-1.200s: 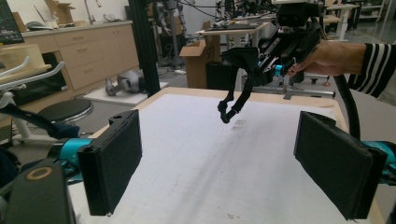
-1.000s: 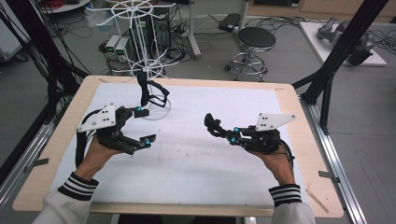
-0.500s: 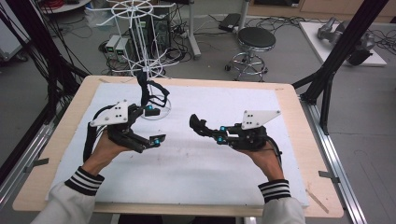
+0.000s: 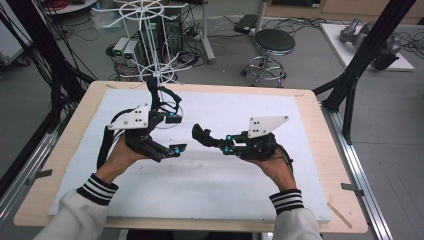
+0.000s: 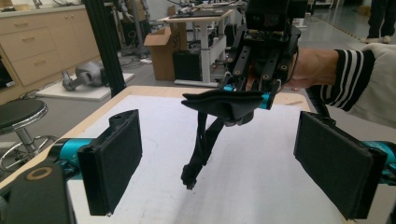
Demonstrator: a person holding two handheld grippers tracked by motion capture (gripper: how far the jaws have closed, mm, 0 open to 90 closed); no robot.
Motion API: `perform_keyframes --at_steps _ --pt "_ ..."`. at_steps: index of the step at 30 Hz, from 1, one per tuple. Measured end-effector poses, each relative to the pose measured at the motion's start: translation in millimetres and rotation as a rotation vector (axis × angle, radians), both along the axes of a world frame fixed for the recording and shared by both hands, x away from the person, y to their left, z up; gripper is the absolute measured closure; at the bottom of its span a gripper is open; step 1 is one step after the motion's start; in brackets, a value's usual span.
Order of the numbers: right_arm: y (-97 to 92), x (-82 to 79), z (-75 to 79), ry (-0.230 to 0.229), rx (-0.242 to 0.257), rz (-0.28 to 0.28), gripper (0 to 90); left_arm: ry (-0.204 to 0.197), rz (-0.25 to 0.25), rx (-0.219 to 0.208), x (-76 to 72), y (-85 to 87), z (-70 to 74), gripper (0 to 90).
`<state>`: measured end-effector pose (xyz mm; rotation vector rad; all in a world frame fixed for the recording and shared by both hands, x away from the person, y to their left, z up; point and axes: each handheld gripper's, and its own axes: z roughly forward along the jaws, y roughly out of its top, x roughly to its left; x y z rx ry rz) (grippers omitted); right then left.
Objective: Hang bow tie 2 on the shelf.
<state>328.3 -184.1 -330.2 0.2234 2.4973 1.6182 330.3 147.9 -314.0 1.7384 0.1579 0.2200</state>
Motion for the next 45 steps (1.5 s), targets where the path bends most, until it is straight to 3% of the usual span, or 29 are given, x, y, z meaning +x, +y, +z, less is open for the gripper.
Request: perform_keyframes --at_steps 16,30,37,45 --pt "10.3 0.2 1.0 -0.006 -0.013 0.038 83.7 0.027 -0.044 0.033 3.3 -21.3 -2.5 20.7" --pt "19.1 1.7 1.6 -0.018 -0.043 0.053 83.6 0.025 -0.071 0.064 4.0 -19.8 -2.8 49.0" --pt "19.1 0.5 2.2 -0.028 -0.055 0.048 83.8 0.043 -0.07 0.078 3.8 -20.3 -3.6 50.9" --pt "18.7 0.4 2.8 -0.033 -0.05 0.04 83.9 0.042 -0.09 0.079 1.8 -19.3 -3.1 72.6"
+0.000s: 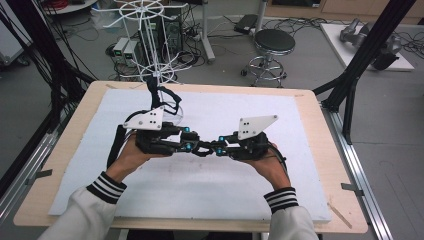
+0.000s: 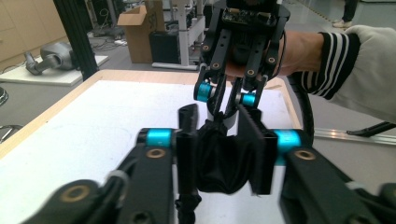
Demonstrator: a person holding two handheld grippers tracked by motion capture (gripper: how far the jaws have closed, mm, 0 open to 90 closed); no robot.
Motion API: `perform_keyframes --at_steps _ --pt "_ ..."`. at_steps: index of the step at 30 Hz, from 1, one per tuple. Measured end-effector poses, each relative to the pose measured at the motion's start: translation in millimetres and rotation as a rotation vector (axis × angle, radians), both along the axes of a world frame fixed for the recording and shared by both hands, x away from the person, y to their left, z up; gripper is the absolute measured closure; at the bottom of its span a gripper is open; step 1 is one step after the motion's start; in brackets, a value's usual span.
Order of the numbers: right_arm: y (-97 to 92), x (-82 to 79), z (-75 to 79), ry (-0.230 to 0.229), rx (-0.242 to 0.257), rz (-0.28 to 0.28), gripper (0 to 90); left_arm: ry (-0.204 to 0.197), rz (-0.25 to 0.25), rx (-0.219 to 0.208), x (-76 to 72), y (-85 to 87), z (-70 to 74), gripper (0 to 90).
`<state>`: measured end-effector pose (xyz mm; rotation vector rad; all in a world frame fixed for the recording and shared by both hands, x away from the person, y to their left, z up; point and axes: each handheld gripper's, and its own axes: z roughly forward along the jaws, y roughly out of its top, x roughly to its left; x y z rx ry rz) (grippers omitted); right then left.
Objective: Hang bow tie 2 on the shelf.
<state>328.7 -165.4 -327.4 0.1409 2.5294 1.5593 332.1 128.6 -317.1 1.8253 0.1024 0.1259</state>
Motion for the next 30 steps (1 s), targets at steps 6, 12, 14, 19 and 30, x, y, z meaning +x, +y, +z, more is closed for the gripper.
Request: perform_keyframes --at_steps 6,12,14,19,30 --pt "1.4 0.4 -0.6 0.0 0.003 -0.002 84.0 -0.004 -0.003 0.012 -1.7 0.6 0.7 79.9" --pt "2.0 0.4 -0.4 -0.002 0.011 0.005 84.0 0.009 -0.005 -0.003 -1.3 1.8 1.3 82.0" --pt "2.1 0.5 -0.5 -0.005 0.01 0.003 84.0 0.011 -0.003 0.001 -1.5 1.8 1.4 82.4" --pt "2.5 0.5 -0.4 -0.009 0.011 0.002 83.9 0.022 -0.001 -0.005 -1.0 2.4 1.7 82.9" --pt "3.3 -0.4 -1.2 -0.009 0.028 -0.013 71.3 0.025 0.013 -0.021 -0.5 4.5 2.9 84.0"
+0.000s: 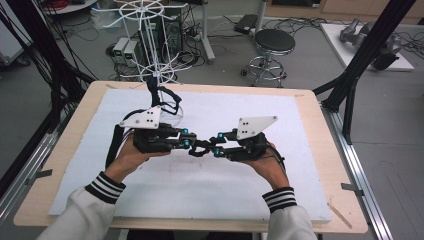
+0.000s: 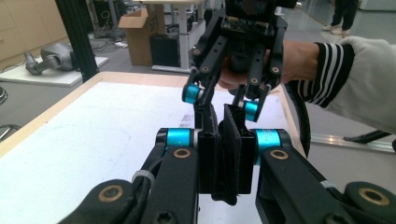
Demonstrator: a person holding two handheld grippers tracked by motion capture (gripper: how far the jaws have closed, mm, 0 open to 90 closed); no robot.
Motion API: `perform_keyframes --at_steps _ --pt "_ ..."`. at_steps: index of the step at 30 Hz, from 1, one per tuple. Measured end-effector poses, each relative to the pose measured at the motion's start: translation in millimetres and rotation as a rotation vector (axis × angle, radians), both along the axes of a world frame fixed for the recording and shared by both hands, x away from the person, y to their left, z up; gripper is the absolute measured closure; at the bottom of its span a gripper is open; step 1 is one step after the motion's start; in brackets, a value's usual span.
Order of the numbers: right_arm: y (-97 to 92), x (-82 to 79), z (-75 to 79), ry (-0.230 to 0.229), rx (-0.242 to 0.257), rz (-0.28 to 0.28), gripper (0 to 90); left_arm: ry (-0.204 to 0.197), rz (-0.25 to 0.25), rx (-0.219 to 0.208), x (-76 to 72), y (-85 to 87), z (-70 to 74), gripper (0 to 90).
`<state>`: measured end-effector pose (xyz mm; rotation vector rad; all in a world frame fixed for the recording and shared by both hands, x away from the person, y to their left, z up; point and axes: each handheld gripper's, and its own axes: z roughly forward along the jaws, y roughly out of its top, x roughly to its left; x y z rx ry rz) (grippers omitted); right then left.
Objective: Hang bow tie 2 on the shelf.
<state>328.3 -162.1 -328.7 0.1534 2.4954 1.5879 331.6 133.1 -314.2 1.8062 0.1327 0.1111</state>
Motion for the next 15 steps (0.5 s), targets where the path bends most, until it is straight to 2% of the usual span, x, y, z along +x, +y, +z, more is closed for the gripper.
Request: perform_keyframes --at_steps 1,2,4,5,6,9,12,14,15 --pt "0.3 0.1 0.1 -0.008 -0.003 -0.004 69.3 -0.001 0.006 0.0 0.0 -0.1 0.0 84.0" --pt "0.8 0.2 -0.2 -0.017 -0.003 -0.007 60.7 -0.001 0.01 -0.004 0.0 -0.1 0.1 84.0" --pt "0.8 0.7 -1.7 0.006 0.005 -0.021 50.0 -0.002 0.012 -0.01 0.6 1.1 1.0 84.1" --pt "0.7 0.3 -2.4 0.018 0.01 -0.033 39.8 0.002 0.014 -0.013 0.6 1.8 1.7 84.1" --pt "0.9 0.3 -3.2 0.009 0.016 -0.058 29.9 0.0 0.019 -0.017 1.0 2.5 2.3 84.1" --pt "-1.5 -1.2 -3.5 0.0 0.037 -0.141 13.1 -0.005 0.032 -0.016 1.6 5.0 4.3 84.1" --pt "-7.7 -1.8 -2.8 -0.016 0.077 -0.187 10.2 -0.011 0.043 -0.02 1.9 7.9 6.0 84.1" --pt "-11.9 -2.8 -2.9 -0.023 0.086 -0.22 1.4 -0.011 0.047 -0.02 2.0 9.7 7.2 84.1" --pt "-13.8 -3.2 -3.2 -0.022 0.093 -0.234 0.8 -0.013 0.051 -0.018 2.2 10.7 7.9 84.1"
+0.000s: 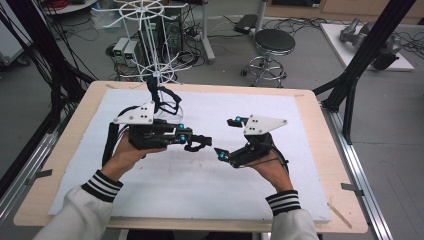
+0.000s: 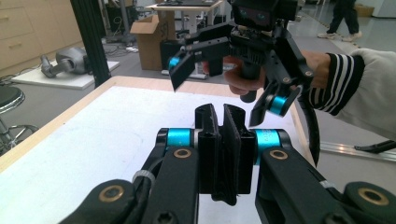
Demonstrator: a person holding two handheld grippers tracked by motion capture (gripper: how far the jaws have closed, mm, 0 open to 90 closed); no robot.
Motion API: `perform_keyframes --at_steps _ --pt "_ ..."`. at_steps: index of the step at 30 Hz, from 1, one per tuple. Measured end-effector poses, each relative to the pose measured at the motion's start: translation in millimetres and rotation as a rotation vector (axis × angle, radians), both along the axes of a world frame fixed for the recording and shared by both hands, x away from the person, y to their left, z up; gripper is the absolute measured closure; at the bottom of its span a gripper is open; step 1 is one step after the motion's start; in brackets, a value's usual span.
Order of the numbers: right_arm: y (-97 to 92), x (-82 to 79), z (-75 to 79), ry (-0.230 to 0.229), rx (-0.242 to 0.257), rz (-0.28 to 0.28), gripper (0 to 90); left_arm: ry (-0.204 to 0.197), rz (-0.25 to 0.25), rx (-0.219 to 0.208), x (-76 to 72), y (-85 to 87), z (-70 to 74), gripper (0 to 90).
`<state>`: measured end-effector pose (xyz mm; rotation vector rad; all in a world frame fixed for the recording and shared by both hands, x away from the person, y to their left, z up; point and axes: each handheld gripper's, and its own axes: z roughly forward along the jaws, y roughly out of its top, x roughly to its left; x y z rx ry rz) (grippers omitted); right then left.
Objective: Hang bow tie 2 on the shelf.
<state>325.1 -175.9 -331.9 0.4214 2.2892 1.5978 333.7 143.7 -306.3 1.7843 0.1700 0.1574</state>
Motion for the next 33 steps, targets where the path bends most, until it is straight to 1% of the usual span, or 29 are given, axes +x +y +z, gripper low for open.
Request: perform_keyframes --at_steps 1,3,4,7,9,10,13,15,17,18,19,21,24,28,30,32,33 --pt "-2.4 -0.6 -0.3 -0.004 0.008 -0.004 0.8 -0.001 -0.001 0.002 0.2 0.9 0.9 84.1" --pt "-6.9 -2.9 -0.4 -0.011 0.012 -0.03 0.8 0.002 0.012 -0.006 -0.2 2.6 2.7 84.0" --pt "-9.6 -4.8 -0.8 -0.014 0.025 -0.042 0.7 0.0 0.014 -0.004 0.1 4.1 3.9 84.1" --pt "-18.8 -11.3 -3.9 -0.027 0.064 -0.085 0.8 0.004 0.024 -0.015 0.0 8.1 7.4 84.1" --pt "-25.0 -16.8 -6.6 -0.026 0.075 -0.127 0.8 0.0 0.032 -0.013 0.3 12.2 10.0 84.1" --pt "-28.5 -19.6 -8.3 -0.038 0.084 -0.137 0.7 -0.002 0.038 -0.013 0.5 14.1 11.2 84.0" --pt "-39.0 -29.2 -14.5 -0.047 0.132 -0.184 0.8 0.001 0.051 -0.017 2.0 20.0 15.0 84.0" --pt "-46.6 -34.5 -19.3 -0.057 0.162 -0.225 0.8 0.0 0.061 -0.022 3.4 23.5 18.2 84.1" --pt "-54.4 -39.3 -24.4 -0.055 0.206 -0.249 0.8 -0.001 0.072 -0.023 4.7 26.3 21.6 84.0" --pt "-57.7 -41.6 -26.7 -0.058 0.216 -0.263 0.8 -0.003 0.081 -0.024 5.1 27.2 23.2 84.0" --pt "-60.4 -44.2 -29.0 -0.07 0.22 -0.28 0.8 -0.003 0.086 -0.026 5.8 27.8 24.8 84.0" --pt "-64.9 -49.7 -33.8 -0.077 0.226 -0.306 0.8 -0.002 0.098 -0.027 7.1 29.4 28.2 84.0" --pt "-70.1 -55.4 -43.1 -0.105 0.222 -0.343 0.8 -0.007 0.116 -0.03 8.9 31.3 33.3 84.0" --pt "-76.9 -62.4 -58.9 -0.103 0.252 -0.376 0.8 -0.015 0.142 -0.028 11.4 33.9 39.3 84.0" --pt "-80.0 -64.1 -63.3 -0.104 0.259 -0.397 0.8 -0.016 0.158 -0.038 13.0 35.4 42.8 84.0" --pt "-83.4 -66.3 -67.0 -0.118 0.276 -0.419 0.8 -0.023 0.174 -0.045 15.4 37.2 46.5 84.0" --pt "-84.4 -67.4 -68.0 -0.115 0.28 -0.427 0.8 -0.024 0.181 -0.046 16.8 38.0 48.2 84.0"
